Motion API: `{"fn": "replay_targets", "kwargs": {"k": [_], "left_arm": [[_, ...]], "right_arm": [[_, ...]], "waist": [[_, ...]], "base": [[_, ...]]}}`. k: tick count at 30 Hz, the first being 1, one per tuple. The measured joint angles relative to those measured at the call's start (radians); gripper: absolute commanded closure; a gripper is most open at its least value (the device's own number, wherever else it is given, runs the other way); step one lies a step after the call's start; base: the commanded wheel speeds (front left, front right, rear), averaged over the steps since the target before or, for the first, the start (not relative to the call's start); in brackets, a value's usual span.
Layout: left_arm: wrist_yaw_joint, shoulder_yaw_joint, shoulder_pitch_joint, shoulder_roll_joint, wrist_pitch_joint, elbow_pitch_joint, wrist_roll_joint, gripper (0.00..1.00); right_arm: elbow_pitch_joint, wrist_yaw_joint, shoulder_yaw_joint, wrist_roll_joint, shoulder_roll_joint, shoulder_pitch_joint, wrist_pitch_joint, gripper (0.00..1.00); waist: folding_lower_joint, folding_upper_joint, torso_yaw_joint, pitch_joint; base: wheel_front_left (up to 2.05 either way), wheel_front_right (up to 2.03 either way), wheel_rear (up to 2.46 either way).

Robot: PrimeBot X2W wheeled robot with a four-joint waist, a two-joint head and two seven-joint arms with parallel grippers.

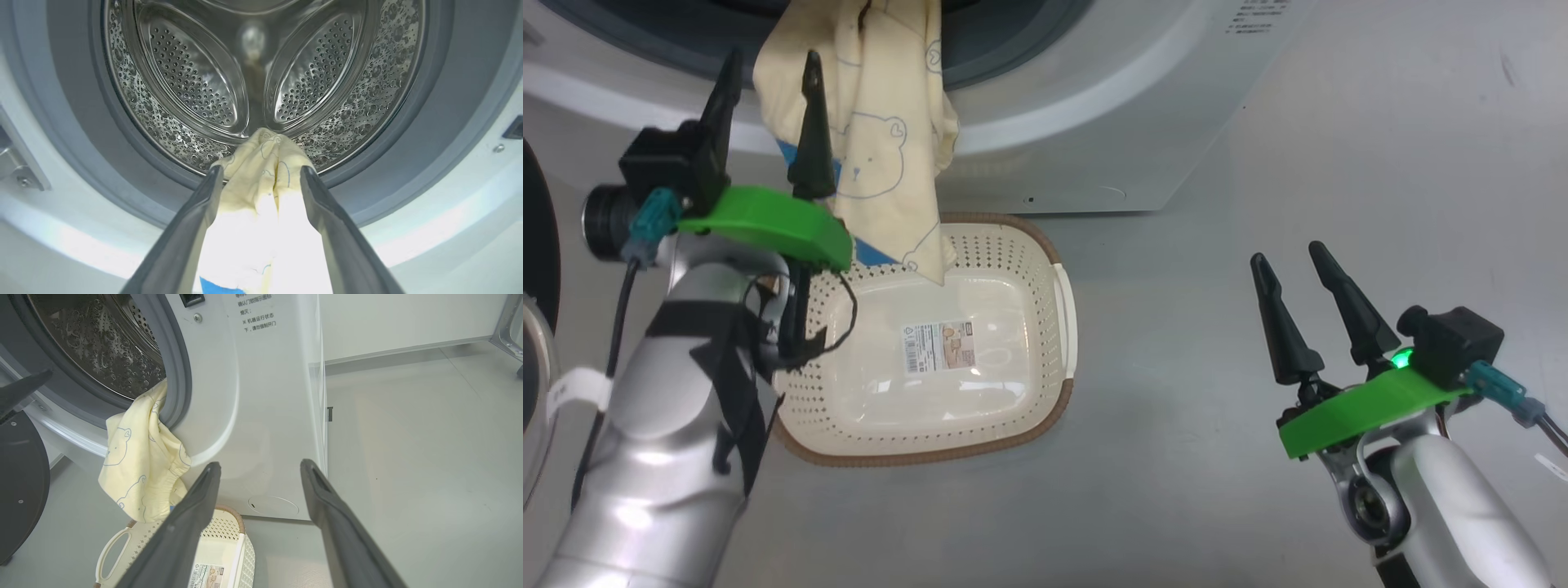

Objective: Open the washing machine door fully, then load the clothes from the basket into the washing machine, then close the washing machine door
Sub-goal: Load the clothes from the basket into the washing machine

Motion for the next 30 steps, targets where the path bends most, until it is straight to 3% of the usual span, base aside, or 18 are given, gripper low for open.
{"fn": "replay_targets", "kwargs": {"k": [12, 30], "left_arm": [[0.092, 0.109, 0.346, 0.044, 0.000, -0.331, 0.011, 0.00], [0.139, 0.171, 0.555, 0.072, 0.000, -0.488, 0.033, 0.00]], "right_arm": [[-0.009, 0.000, -0.001, -0.001, -0.004, 0.000, 0.000, 0.00], [-0.014, 0.000, -0.002, -0.001, -0.009, -0.002, 0.000, 0.00]], "waist": [[0.0000, 0.0000, 0.006, 0.007], [0.0001, -0.0001, 0.009, 0.032]], "base": [[0.00, 0.00, 0.00], [0.00, 0.00, 0.00]]}}
